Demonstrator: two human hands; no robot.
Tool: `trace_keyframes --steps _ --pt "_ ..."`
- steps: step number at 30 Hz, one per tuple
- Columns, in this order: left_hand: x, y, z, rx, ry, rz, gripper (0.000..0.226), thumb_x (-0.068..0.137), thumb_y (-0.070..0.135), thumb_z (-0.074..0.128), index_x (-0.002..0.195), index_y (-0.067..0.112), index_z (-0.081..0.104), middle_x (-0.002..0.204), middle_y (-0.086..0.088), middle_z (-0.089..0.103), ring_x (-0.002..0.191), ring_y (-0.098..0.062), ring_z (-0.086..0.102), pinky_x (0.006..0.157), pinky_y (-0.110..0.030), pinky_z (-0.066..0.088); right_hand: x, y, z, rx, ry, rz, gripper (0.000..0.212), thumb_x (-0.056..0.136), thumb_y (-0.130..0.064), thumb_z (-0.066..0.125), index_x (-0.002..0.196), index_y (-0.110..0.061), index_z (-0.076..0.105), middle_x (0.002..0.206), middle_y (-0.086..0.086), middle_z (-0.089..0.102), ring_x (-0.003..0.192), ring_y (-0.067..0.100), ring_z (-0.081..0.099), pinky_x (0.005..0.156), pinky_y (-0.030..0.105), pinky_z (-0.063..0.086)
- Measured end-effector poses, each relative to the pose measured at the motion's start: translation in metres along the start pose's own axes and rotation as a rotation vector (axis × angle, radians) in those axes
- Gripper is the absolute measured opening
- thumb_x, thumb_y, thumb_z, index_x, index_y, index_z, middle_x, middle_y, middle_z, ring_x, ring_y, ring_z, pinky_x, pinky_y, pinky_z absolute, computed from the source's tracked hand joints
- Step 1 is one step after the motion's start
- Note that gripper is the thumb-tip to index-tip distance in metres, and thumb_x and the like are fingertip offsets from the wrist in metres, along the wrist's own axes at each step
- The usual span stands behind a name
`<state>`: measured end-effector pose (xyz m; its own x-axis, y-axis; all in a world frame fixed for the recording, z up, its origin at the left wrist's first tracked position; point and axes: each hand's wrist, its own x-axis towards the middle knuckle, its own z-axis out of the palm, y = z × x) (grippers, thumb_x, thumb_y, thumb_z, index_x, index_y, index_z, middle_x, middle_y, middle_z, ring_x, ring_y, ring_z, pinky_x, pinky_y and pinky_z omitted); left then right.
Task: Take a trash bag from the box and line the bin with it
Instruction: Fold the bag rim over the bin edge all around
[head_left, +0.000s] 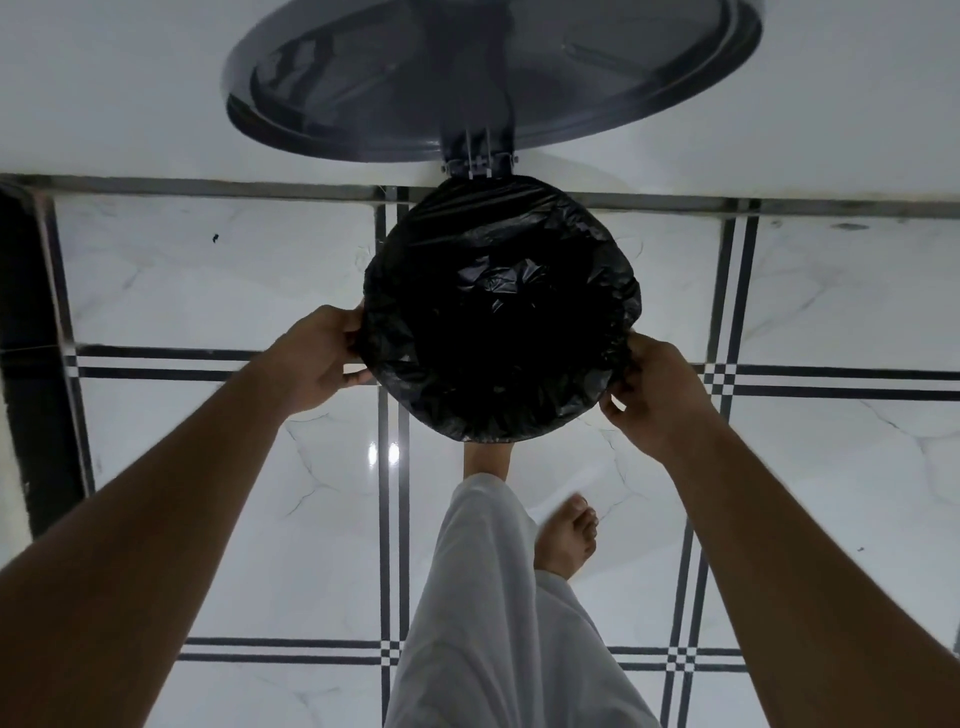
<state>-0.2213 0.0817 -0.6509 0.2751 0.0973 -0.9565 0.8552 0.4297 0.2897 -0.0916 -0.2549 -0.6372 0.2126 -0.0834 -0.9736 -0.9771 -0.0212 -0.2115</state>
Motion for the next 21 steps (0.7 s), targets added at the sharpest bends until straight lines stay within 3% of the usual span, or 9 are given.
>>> trace_keyframes --steps 3,7,10,13,15,17,19,21 --pt "0.007 0.004 0.003 0.027 0.04 -0.047 0.022 0.099 0.007 0.05 0.092 0.014 0.07 0.079 -0.002 0.067 0.081 -0.022 0.066 0.118 -0.053 0.048 0.006 -0.006 -0.001 -0.017 0.009 0.051 0.016 0.104 -0.012 0.056 0.1 -0.02 0.068 0.079 -0.003 0.057 0.071 0.014 0.053 0.077 0.03 0.047" --pt "0.013 0.002 0.002 0.021 0.061 -0.037 0.029 0.105 0.007 0.047 0.092 0.013 0.072 0.073 0.003 0.073 0.068 -0.014 0.075 0.102 -0.045 0.06 0.016 -0.007 -0.004 -0.079 0.054 0.051 0.008 0.107 -0.017 0.064 0.106 -0.018 0.072 0.098 0.001 0.065 0.093 0.019 0.059 0.084 0.034 0.051" --pt "0.009 -0.004 0.001 0.085 0.083 0.023 0.03 0.107 0.007 0.048 0.101 0.014 0.076 0.079 0.002 0.075 0.078 -0.019 0.074 0.098 -0.043 0.06 0.021 -0.003 -0.007 -0.196 0.078 -0.017 0.024 0.109 -0.028 0.069 0.12 -0.007 0.073 0.109 0.006 0.069 0.096 0.019 0.066 0.081 0.029 0.056" --pt "0.007 -0.015 0.002 0.078 0.177 0.077 0.024 0.11 0.011 0.053 0.109 0.016 0.076 0.094 -0.002 0.077 0.098 -0.028 0.073 0.098 -0.044 0.061 0.021 0.001 -0.005 -0.231 0.126 -0.087 0.034 0.109 -0.019 0.068 0.131 0.007 0.07 0.102 0.013 0.067 0.094 0.023 0.064 0.082 0.031 0.052" --pt "-0.001 -0.022 0.008 -0.021 0.206 0.065 0.023 0.111 0.036 0.06 0.104 0.02 0.075 0.087 0.005 0.076 0.089 -0.021 0.072 0.085 -0.036 0.061 0.018 0.003 -0.002 -0.218 0.147 -0.105 0.032 0.111 -0.022 0.066 0.129 0.003 0.073 0.103 0.013 0.075 0.095 0.021 0.069 0.081 0.029 0.056" --pt "-0.011 -0.029 0.014 -0.145 0.206 0.025 0.04 0.107 0.062 0.057 0.1 0.027 0.073 0.084 0.01 0.072 0.079 -0.013 0.066 0.08 -0.032 0.054 0.01 0.007 0.001 -0.125 0.143 -0.078 0.029 0.115 -0.035 0.061 0.121 -0.012 0.079 0.112 0.004 0.084 0.105 0.016 0.078 0.084 0.03 0.062" --pt "-0.023 -0.042 0.019 -0.238 0.188 -0.006 0.041 0.11 0.06 0.051 0.1 0.027 0.073 0.095 0.006 0.074 0.088 -0.014 0.069 0.083 -0.033 0.053 0.002 0.018 0.002 -0.005 0.136 -0.037 0.031 0.118 -0.039 0.053 0.119 -0.02 0.078 0.116 0.001 0.084 0.113 0.018 0.078 0.091 0.036 0.063" --pt "-0.035 -0.056 0.024 -0.355 0.182 -0.056 0.03 0.113 0.044 0.054 0.098 0.025 0.071 0.101 0.001 0.074 0.092 -0.018 0.073 0.086 -0.036 0.057 -0.006 0.032 0.0 0.089 0.106 0.01 0.033 0.119 -0.039 0.049 0.128 -0.022 0.075 0.126 0.002 0.081 0.119 0.021 0.076 0.095 0.039 0.061"
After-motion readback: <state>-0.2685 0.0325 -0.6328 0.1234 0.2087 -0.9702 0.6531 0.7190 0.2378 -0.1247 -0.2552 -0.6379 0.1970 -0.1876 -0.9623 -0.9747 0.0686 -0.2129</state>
